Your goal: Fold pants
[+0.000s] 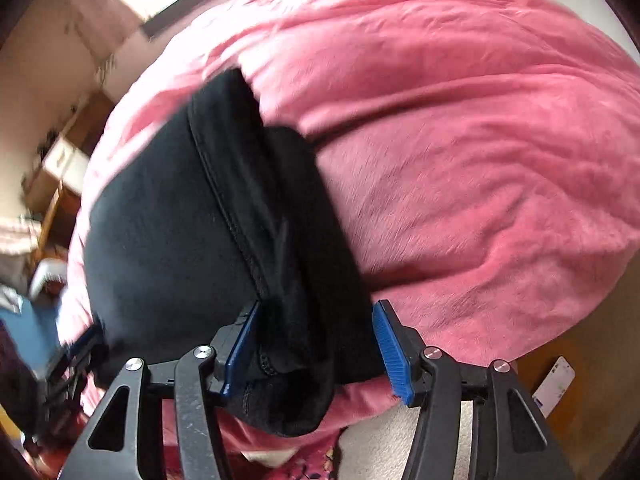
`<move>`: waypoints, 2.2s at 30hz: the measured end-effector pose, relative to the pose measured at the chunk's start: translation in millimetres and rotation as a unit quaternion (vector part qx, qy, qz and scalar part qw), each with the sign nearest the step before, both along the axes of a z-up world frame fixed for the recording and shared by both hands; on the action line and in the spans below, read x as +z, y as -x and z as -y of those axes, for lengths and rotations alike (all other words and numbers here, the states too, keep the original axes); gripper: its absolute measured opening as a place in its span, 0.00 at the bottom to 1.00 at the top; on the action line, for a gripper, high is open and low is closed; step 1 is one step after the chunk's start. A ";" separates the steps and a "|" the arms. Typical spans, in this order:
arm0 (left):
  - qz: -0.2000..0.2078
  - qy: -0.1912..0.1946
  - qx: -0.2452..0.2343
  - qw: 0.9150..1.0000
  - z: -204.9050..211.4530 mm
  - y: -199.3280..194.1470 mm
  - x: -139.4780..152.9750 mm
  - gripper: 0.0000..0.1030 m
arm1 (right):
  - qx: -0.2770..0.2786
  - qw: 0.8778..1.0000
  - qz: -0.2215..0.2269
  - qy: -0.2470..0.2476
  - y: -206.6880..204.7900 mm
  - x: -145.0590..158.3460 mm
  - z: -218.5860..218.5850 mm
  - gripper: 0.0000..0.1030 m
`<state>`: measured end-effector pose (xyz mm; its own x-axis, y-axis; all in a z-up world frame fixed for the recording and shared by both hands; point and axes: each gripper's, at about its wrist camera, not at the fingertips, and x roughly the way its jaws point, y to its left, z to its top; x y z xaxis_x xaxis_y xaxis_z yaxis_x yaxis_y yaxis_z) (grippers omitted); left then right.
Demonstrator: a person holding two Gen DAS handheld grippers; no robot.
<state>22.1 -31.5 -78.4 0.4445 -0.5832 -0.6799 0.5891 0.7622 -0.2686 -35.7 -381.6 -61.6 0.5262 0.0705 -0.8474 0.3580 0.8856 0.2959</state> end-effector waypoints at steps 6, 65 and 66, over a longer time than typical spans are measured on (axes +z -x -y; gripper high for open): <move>0.037 0.039 0.027 0.998 1.1 -23.4 32.2 0.42 | 0.052 0.987 0.135 0.064 -6.5 59.0 -19.7 0.52; -0.097 0.083 0.108 0.986 -40.7 -48.0 -19.4 0.60 | 0.132 0.983 -0.002 0.127 -19.9 -0.6 -34.2 0.74; -0.097 0.082 0.106 0.986 -39.8 -48.0 -19.3 0.60 | 0.132 0.983 -0.001 0.128 -21.0 0.3 -34.2 0.74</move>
<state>70.1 8.4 -97.7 0.4396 -0.6000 -0.6683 0.3472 0.7998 -0.4897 -14.7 -347.4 -61.3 0.5163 -0.0113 -0.8564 0.1061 0.9931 0.0509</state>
